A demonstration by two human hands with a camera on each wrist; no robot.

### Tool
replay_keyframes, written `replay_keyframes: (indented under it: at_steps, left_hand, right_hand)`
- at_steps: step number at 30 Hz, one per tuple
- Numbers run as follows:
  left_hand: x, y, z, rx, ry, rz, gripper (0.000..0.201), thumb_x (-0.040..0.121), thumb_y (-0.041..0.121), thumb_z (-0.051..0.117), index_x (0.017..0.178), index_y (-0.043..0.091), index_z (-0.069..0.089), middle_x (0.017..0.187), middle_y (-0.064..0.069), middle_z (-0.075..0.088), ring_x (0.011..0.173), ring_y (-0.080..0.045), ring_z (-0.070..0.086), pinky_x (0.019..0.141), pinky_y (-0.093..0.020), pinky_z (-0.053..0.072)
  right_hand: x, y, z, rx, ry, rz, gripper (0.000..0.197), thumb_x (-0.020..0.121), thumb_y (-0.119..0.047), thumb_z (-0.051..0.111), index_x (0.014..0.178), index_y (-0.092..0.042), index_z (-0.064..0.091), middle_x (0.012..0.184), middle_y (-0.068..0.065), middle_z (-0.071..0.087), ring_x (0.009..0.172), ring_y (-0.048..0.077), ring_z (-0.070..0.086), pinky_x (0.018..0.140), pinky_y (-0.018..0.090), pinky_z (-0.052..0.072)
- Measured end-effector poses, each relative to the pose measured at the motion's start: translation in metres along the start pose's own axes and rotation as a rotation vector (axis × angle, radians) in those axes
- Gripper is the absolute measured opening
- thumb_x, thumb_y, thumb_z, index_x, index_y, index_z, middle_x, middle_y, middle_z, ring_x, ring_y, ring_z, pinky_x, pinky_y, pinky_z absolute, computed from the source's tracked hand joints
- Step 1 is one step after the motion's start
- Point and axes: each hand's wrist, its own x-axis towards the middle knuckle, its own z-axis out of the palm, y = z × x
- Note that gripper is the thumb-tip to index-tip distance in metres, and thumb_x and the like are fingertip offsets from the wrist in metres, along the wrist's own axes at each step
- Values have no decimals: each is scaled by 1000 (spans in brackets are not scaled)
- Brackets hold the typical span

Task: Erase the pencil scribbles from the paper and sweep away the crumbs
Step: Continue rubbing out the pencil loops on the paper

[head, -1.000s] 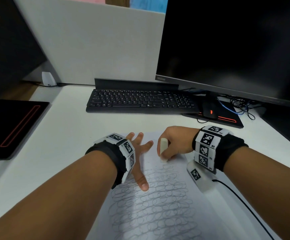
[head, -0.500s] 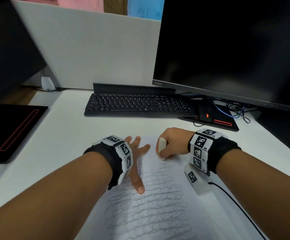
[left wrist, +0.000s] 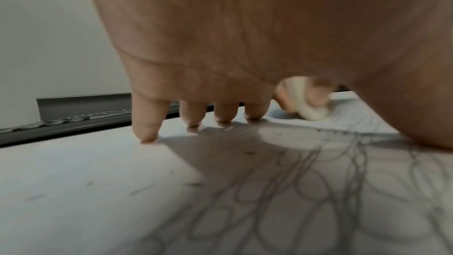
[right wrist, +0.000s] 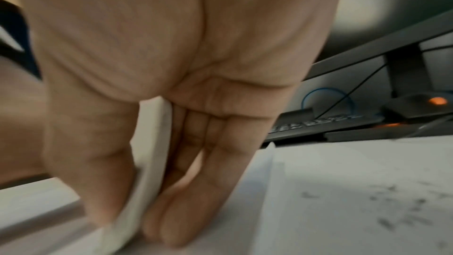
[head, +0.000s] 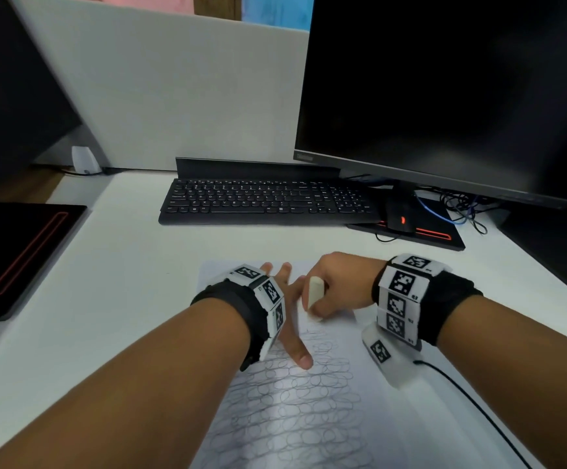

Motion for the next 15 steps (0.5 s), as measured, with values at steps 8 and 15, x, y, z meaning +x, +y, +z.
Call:
replay_keyframes:
  at_steps: [8,15]
  left_hand:
    - [2,-1,0,-16,6,1,138,51,82,73,152,44,-13,161,-6,-22,146,-38,-20,116,-64,2]
    - [0,0,-2,-25,16,-14,137,54,80,72,151,43,-17,161,-6,-24,146,-39,-18,117,-63,2]
  right_hand:
    - [-2,1,0,67,-85,-8,5,76,-20,78,78,-21,74,78,-4,74,70,5,65,69,21,51]
    - [-1,4,2,93,-89,-19,8,75,-17,78,76,-23,72,79,-7,73,74,6,66,70,19,52]
